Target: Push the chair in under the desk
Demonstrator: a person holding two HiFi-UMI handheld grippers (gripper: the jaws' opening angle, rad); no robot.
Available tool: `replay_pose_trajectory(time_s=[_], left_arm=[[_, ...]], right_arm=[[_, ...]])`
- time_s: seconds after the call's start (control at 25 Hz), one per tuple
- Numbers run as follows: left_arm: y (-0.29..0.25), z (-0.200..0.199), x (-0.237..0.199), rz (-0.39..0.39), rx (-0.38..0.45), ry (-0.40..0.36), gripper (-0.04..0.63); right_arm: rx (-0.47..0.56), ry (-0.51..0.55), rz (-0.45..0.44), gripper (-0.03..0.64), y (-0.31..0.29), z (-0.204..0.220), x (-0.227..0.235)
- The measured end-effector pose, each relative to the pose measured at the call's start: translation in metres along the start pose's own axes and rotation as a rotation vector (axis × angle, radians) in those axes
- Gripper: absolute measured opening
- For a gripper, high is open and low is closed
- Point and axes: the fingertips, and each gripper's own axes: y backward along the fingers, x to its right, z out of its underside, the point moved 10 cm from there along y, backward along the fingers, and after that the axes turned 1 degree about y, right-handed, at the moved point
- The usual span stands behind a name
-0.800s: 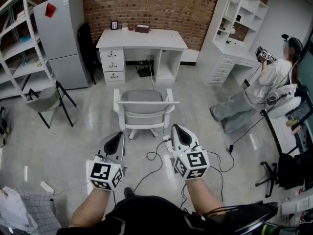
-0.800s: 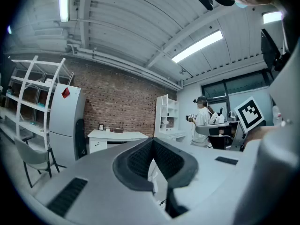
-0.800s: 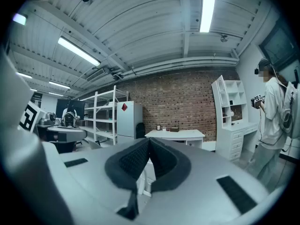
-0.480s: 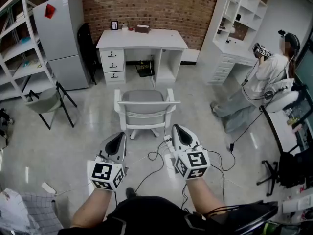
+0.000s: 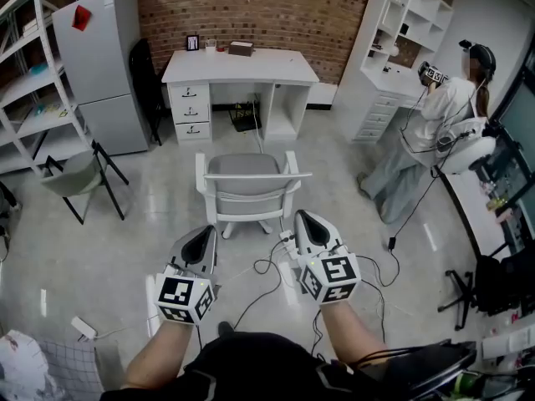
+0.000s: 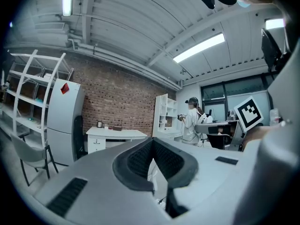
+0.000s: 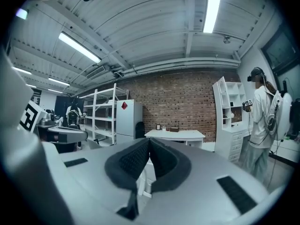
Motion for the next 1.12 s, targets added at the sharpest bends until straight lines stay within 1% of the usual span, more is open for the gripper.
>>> replay_pose_trajectory(time_s=[0.36,0.48,0.6,0.8,1.12], left_arm=[[-0.005,0.009,-0.041,0.055,0.001,0.002,0.008],[-0.009,0.011,-0.048,0.068,0.001,0.015,0.008],[-0.017,0.013,-0.052,0.079,0.005,0.011,0.008],[-0.032,0.012,-0.059,0.062,-0.008,0.010,0.008],[-0.067,0.003,-0.070,0.019,-0.010,-0.026,0.008]], right_arm=[[0.001,0.051,0.028,0.006,-0.019,0.000,-0.028],[-0.010,0.066,0.034,0.008,-0.023,0.001,-0.030],[-0.015,0.080,0.041,0.008,-0.030,0.003,-0.026],[-0.028,0.075,0.022,0.008,-0.048,0.007,-0.014],[-0.035,0.080,-0.002,0.008,-0.093,0.008,0.022]])
